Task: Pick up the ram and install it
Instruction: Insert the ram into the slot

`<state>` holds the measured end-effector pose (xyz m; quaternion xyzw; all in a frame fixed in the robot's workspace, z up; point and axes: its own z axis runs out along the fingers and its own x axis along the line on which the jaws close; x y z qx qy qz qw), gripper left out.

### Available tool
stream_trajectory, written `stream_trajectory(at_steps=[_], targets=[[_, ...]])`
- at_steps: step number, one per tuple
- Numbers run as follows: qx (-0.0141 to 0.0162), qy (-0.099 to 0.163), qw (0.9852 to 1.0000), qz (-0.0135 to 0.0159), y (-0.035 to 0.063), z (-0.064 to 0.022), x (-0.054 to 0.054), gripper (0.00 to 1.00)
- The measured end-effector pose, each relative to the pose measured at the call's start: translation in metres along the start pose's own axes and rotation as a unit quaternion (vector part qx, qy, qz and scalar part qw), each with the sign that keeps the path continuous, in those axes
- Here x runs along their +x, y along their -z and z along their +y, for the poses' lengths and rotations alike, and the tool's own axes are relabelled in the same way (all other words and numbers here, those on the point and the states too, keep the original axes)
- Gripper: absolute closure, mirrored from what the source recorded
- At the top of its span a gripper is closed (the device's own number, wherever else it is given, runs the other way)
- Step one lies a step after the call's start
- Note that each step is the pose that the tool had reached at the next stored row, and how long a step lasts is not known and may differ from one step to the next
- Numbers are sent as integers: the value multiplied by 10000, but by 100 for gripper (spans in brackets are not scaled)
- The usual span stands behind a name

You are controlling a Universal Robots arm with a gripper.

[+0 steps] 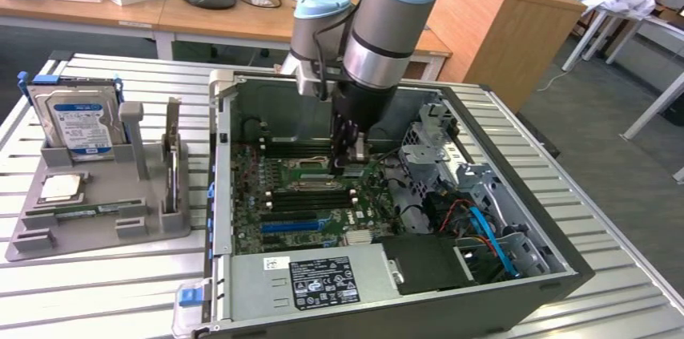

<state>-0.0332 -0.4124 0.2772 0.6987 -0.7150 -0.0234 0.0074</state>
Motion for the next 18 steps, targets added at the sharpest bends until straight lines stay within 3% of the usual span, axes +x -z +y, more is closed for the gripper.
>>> stream_trajectory(at_steps=[18], targets=[[-2, 69, 10000, 6, -109, 78, 38, 89]])
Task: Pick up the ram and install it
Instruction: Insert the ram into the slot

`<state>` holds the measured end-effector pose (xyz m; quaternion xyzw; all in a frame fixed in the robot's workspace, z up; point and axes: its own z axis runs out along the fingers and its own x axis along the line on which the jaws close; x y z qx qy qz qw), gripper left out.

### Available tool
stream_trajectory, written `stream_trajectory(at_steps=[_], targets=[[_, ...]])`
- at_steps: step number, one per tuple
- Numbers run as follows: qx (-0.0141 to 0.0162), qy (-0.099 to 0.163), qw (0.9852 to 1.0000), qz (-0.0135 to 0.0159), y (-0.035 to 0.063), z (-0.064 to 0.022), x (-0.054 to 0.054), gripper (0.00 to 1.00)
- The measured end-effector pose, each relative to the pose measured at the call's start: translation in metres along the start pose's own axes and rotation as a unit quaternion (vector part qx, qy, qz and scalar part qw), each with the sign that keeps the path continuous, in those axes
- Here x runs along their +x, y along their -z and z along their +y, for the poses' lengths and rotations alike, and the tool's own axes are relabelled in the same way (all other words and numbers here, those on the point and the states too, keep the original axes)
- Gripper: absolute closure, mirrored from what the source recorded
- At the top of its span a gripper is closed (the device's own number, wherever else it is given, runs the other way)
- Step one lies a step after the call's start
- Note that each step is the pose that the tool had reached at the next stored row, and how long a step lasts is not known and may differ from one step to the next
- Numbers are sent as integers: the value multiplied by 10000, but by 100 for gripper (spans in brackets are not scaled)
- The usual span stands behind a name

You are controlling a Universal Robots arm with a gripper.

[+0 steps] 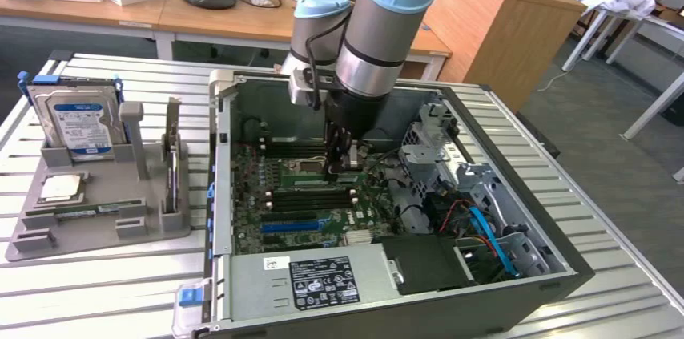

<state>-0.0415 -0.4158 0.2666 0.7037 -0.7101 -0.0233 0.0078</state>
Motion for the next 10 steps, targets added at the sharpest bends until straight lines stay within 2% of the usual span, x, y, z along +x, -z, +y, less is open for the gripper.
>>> stream_trajectory(at_steps=[10], targets=[[1, -1, 10000, 2, -95, 25, 19, 89]])
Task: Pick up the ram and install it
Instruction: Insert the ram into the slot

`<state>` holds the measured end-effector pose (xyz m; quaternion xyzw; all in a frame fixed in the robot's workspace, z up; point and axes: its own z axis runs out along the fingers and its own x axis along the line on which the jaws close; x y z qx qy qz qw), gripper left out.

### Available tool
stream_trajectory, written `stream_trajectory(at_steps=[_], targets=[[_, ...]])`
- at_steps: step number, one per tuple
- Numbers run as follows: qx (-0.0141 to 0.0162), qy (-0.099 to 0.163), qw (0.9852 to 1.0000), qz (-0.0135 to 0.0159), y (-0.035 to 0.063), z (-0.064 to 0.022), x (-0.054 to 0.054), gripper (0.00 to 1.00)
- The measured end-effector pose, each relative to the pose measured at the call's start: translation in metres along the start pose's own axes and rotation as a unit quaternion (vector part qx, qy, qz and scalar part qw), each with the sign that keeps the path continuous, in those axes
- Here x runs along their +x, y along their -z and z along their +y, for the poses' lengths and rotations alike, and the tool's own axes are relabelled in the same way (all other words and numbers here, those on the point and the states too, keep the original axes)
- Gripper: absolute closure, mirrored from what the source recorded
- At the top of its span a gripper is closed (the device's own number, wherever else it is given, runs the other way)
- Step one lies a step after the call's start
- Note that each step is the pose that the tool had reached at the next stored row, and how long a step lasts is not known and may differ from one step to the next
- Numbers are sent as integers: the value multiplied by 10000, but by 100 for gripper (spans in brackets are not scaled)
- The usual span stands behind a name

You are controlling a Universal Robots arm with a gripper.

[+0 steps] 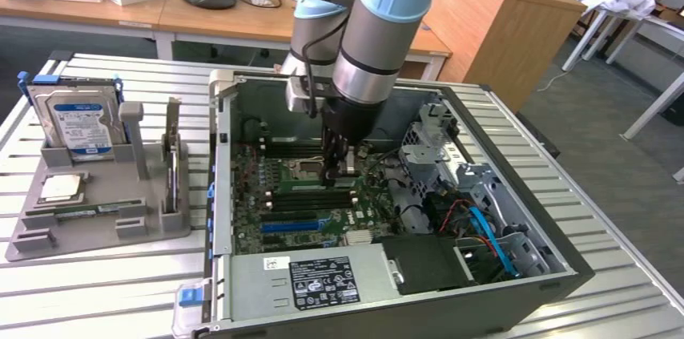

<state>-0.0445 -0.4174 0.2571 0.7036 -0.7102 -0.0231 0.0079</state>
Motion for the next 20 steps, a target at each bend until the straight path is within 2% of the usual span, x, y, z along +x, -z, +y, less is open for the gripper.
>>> stream_trajectory(at_steps=[20], targets=[[0, -5, 10000, 0, -134, 15, -1, 89]])
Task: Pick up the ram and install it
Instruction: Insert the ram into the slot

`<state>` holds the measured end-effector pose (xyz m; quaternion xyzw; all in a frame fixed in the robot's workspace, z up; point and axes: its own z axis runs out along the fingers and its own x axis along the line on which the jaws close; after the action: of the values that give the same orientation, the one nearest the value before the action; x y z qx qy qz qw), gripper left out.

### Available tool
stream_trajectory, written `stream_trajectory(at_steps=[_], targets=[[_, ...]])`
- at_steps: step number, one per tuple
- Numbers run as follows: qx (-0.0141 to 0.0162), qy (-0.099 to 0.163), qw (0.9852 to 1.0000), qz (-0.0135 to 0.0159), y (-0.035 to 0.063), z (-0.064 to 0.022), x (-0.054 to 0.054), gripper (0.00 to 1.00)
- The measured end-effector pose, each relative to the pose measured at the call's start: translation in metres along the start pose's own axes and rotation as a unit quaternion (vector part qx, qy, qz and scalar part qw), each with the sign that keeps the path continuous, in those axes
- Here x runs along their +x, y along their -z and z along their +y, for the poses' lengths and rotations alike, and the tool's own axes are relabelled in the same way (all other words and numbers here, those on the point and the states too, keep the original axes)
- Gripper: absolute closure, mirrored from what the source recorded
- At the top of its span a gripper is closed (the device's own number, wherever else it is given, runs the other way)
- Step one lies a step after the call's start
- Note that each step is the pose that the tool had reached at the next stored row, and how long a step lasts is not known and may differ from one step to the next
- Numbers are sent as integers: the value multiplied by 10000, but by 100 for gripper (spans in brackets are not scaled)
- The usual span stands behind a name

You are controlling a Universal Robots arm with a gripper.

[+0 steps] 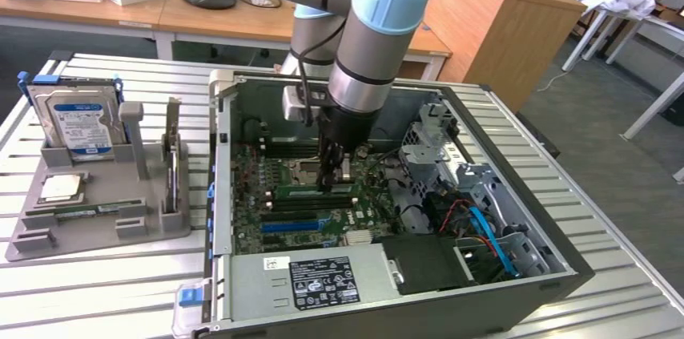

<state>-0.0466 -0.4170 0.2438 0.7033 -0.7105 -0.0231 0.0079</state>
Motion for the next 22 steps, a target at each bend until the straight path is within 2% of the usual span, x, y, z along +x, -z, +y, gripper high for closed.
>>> stream_trajectory(at_steps=[22], targets=[[0, 0, 10000, 0, -147, 16, 2, 89]])
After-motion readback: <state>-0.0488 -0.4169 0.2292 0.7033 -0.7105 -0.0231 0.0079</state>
